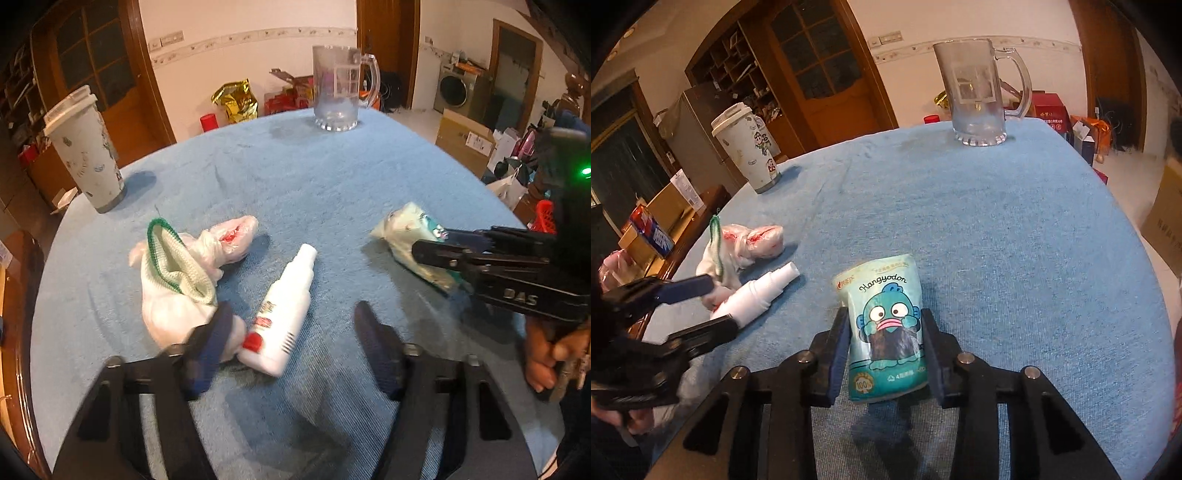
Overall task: Collect trash
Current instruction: 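Grasp the teal snack bag with the right tool while the left tool grasps the white spray bottle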
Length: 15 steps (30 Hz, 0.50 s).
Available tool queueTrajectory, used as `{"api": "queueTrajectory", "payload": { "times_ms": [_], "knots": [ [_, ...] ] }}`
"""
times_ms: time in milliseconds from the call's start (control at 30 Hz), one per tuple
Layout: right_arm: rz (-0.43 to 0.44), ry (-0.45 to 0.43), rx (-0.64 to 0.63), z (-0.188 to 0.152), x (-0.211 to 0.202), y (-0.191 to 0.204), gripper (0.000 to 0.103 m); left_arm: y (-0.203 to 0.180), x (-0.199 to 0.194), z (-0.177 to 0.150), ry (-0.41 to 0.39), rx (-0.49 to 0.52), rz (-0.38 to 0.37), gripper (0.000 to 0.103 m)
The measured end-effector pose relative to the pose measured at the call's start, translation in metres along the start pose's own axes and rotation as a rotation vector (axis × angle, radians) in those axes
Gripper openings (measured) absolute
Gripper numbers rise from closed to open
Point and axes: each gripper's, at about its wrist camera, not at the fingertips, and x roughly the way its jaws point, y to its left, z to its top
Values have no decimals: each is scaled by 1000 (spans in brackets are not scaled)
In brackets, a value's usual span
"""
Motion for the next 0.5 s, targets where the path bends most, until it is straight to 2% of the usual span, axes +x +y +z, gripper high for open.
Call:
{"api": "queueTrajectory", "payload": {
  "times_ms": [100, 267, 400, 500],
  "knots": [
    [-11, -1, -23, 0, 0, 7, 40, -5, 6, -1, 18, 12, -14, 42],
    [-23, -5, -52, -1, 0, 12, 40, -16, 13, -12, 55, 11, -25, 42],
    [-23, -6, -53, -1, 0, 11, 40, -19, 17, -17, 55, -4, -24, 40],
    [-24, -5, -51, -2, 0, 11, 40, -12, 21, -15, 53, -73, -38, 29]
  ]
}}
